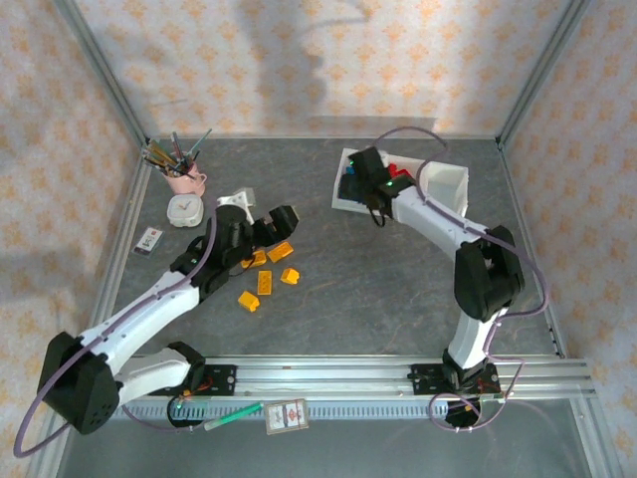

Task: Sort the legos into containers by color
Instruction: Pick up the lego from the center of the table.

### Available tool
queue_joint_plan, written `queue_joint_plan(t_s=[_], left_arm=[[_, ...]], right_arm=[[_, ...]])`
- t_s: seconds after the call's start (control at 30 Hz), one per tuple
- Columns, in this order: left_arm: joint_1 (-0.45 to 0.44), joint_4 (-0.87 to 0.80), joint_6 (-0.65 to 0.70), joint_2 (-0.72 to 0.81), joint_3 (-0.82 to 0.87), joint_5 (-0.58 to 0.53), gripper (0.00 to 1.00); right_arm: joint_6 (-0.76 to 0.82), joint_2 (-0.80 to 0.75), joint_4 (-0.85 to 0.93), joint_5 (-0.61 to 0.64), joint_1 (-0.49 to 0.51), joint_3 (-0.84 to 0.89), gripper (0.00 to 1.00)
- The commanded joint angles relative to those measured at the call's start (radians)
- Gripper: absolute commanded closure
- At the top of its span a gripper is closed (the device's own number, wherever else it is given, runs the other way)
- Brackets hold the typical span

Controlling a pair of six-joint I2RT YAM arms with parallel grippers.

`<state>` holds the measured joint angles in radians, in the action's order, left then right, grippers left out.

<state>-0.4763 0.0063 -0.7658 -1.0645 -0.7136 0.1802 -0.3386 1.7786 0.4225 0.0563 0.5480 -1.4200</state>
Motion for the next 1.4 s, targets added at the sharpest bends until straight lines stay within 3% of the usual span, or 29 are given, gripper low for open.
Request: queue_joint_plan(t_s=[0.0,0.23,0.53,0.8,1.03,1.37], left_arm=[[0.018,-0.1,-0.016,0.082,0.055,-0.053,0.01],[0.056,-0.229,-0.045,0.254,0.141,-0.108,0.01],[0.078,-0.32,-0.058,0.348,0.184,-0.138,0.01],[0.085,-0.327,-0.078,0.365,0.192,-0.175,0.01],[0.09,-0.331,-0.081,0.383,0.2,-0.193,0.01],[0.098,-0.31,-0.087,0.381,0.21,-0.202,0.01]], right_arm=[[-0.076,-0.03,0.001,-0.02,0.077,0.05,0.19],[-0.213,0.013,-0.053,-0.079,0.257,0.091,0.18],[-0.246,0.176,-0.11,-0.136,0.355,0.013,0.18],[-0.081,0.376,-0.009,-0.054,0.362,-0.218,0.16],[-0.034,0.516,0.081,0.032,0.338,-0.403,0.16],[0.05,0.635,0.119,0.004,0.289,-0.565,0.35]])
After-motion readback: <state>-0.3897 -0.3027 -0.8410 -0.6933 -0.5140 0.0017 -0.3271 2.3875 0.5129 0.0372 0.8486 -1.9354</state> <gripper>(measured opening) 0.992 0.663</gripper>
